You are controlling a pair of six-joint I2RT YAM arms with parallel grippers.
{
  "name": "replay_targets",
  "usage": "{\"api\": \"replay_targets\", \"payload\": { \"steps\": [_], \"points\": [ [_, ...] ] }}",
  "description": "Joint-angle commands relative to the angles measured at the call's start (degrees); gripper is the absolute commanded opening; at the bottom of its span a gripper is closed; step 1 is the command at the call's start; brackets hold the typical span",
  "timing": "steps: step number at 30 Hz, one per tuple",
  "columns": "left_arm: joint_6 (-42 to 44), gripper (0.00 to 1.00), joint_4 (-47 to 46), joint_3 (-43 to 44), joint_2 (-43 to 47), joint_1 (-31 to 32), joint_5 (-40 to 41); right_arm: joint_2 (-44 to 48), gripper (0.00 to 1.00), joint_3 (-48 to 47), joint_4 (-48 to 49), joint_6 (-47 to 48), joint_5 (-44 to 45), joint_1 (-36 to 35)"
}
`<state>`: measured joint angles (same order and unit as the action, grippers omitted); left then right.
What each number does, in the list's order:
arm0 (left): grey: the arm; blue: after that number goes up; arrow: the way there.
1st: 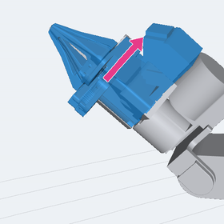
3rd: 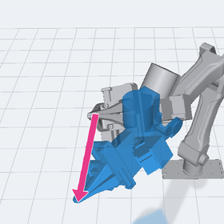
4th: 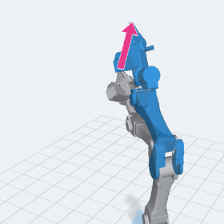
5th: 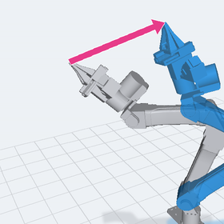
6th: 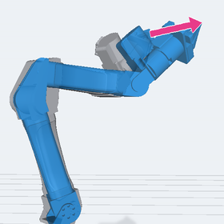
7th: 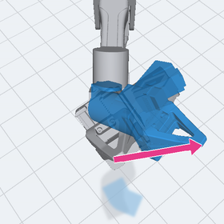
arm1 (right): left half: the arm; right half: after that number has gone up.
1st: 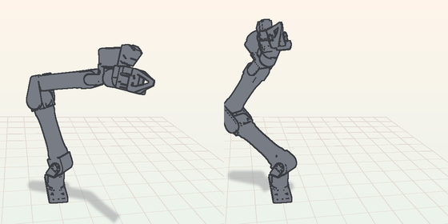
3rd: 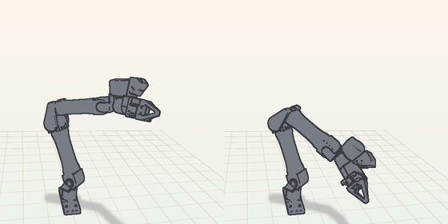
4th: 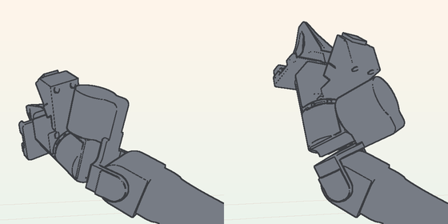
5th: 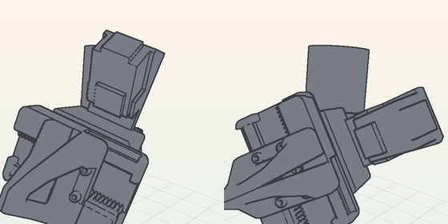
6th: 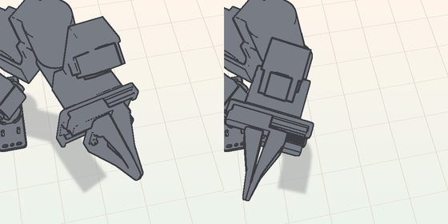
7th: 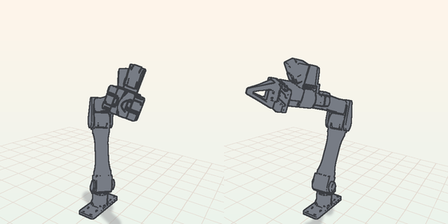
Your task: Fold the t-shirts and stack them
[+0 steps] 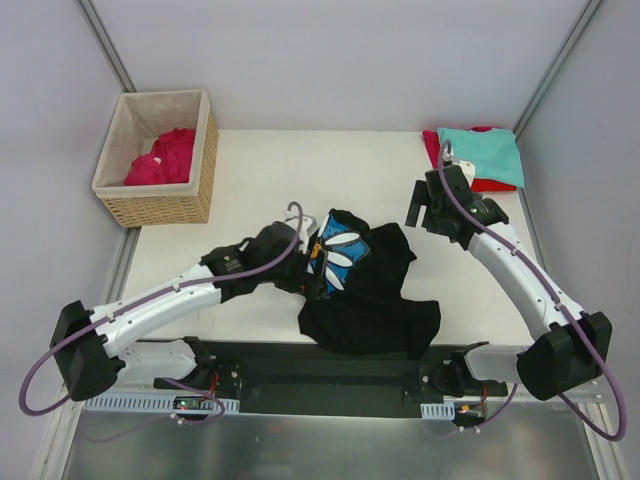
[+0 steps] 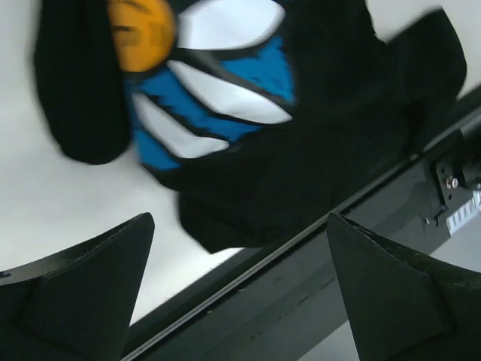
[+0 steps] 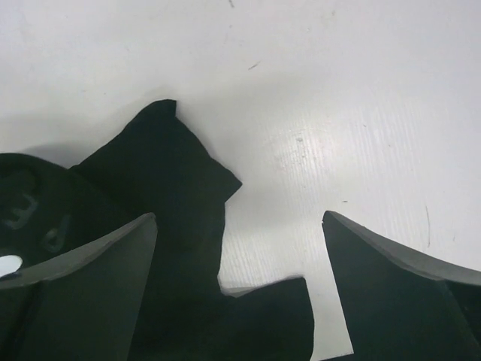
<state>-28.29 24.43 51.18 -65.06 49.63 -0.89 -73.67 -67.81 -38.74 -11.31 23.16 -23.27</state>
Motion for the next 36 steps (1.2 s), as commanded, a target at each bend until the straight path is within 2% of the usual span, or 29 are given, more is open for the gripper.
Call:
{"api": "replay_targets", "payload": {
  "steps": [1,3,9,14,17,32,36],
  "points": [
    [-2.38,0.99,-9.38,5.23,-7.35,10.56,0.62,1.33,0.96,0.13,-2.92,-0.03,0.4,4.35],
    [-1.59,0.99,-9.92,10.14,-12.43,14.25,0.45,1.33,0.96,1.19,-3.0,-0.11,-0.83,5.86],
    [-1.06,0.99,-12.82,20.79,-26.14,19.28,-4.47,1.07,0.96,3.3,-2.66,-0.2,-1.18,8.85],
    [-3.6,0.99,-18.18,22.21,-32.84,21.04,-8.77,0.98,0.96,4.26,-2.22,-0.11,-1.62,10.26],
    [-4.23,0.99,-19.68,25.97,-38.46,22.0,-10.8,0.37,0.96,4.62,-1.95,-0.46,-2.24,11.05],
    [-7.13,0.99,-20.47,36.27,-50.95,25.17,-16.78,-1.04,0.96,4.79,-1.16,-0.82,-4.43,13.77],
    [-8.62,0.99,-20.29,35.84,-52.98,25.26,-14.85,-0.42,0.96,5.32,-1.07,-0.73,-4.7,13.95]
  ]
}}
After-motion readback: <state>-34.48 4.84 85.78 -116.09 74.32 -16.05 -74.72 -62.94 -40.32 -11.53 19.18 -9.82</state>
